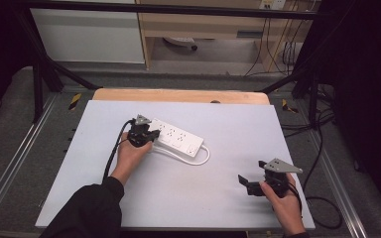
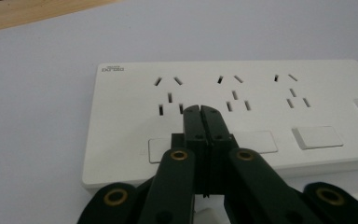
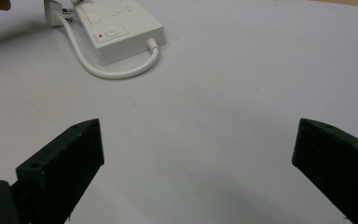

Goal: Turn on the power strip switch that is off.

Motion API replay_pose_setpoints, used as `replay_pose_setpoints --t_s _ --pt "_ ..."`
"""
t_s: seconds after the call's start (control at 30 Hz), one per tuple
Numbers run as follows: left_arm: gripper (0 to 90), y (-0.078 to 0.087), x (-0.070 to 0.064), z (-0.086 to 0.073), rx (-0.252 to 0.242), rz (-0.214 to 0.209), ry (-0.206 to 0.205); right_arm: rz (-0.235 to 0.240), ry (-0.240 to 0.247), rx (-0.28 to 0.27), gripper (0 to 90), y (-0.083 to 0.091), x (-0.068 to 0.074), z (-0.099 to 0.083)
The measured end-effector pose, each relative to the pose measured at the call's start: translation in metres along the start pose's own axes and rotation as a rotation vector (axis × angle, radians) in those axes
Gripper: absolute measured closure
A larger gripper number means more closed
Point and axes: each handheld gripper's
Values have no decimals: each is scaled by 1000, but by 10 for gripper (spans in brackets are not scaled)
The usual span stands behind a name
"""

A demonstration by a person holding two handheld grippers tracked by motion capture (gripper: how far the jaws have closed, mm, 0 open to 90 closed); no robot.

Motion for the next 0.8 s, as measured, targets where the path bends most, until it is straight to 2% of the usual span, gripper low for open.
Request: replay_pose_setpoints --t_s 0.17,0.23,0.33,0.8 --pt "900 0 0 0 3 -1 -4 1 -1 0 25 0 0 0" --pt "900 -2 -1 -1 9 -20 6 1 -1 0 25 0 0 0" --pt "900 -3 -5 -1 14 -9 -28 1 -1 -1 25 0 0 0" --pt "900 -4 -3 -2 1 -15 -3 2 -2 -2 25 0 0 0"
Point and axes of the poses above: each handheld gripper's, and its own axes: y roughly backward along the jaws, z roughly out of its top, x roughly to its left, and after that the axes turned 12 degrees about -x, right-handed
